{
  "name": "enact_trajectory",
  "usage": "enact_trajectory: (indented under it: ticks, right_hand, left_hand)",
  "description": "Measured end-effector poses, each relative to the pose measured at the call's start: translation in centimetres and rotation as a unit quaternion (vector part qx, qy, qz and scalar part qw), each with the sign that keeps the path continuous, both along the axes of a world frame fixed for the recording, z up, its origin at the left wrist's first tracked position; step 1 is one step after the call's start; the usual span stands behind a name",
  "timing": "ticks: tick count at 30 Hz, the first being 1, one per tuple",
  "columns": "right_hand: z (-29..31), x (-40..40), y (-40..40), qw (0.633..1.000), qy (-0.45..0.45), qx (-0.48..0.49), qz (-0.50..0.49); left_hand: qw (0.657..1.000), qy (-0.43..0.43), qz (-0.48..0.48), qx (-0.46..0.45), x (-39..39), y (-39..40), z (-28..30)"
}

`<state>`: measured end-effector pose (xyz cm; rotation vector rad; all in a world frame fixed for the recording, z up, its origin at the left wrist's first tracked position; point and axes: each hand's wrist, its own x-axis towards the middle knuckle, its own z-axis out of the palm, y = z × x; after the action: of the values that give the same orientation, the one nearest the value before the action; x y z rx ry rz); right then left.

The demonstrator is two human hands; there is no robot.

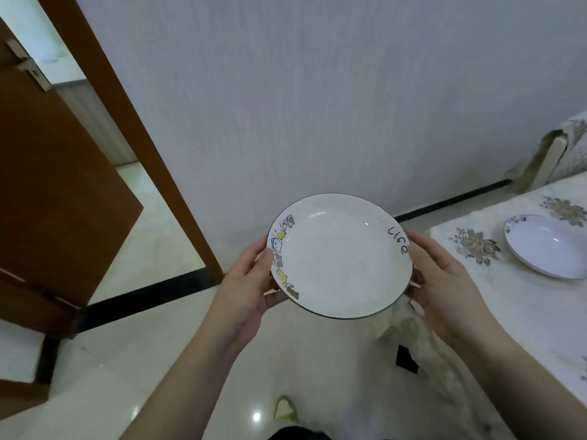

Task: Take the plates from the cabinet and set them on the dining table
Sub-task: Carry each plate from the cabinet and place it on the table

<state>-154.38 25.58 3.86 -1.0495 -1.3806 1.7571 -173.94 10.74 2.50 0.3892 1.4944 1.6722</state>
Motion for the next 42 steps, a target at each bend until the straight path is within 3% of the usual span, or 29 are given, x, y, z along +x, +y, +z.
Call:
enact_trajectory:
  ticks: [10,23,33,42]
  right_hand:
    - [0.0,-8.6,7.9,0.996,-0.008,-0.008,-0.089]
    - [-2.4,-8.6,25.8,0.973,0.027,-0.069,-0.22]
    - [-0.8,-10.6,39.7,0.965,0.038,-0.064,-0.253]
    - [-0.9,-13.4,49.7,0.931,0.021,-0.064,-0.359]
  left_hand:
    - [0.996,-0.02,-0.089,0.016,-11.6,11.4,0.3]
    - [0.97,0.019,-0.24,-0.026,-14.4,36.0,-0.2]
    - [0.961,-0.012,-0.274,-0.025,-16.6,50.8,0.5]
    - [0.931,0.0,-0.365,-0.012,-19.3,66.2,0.1]
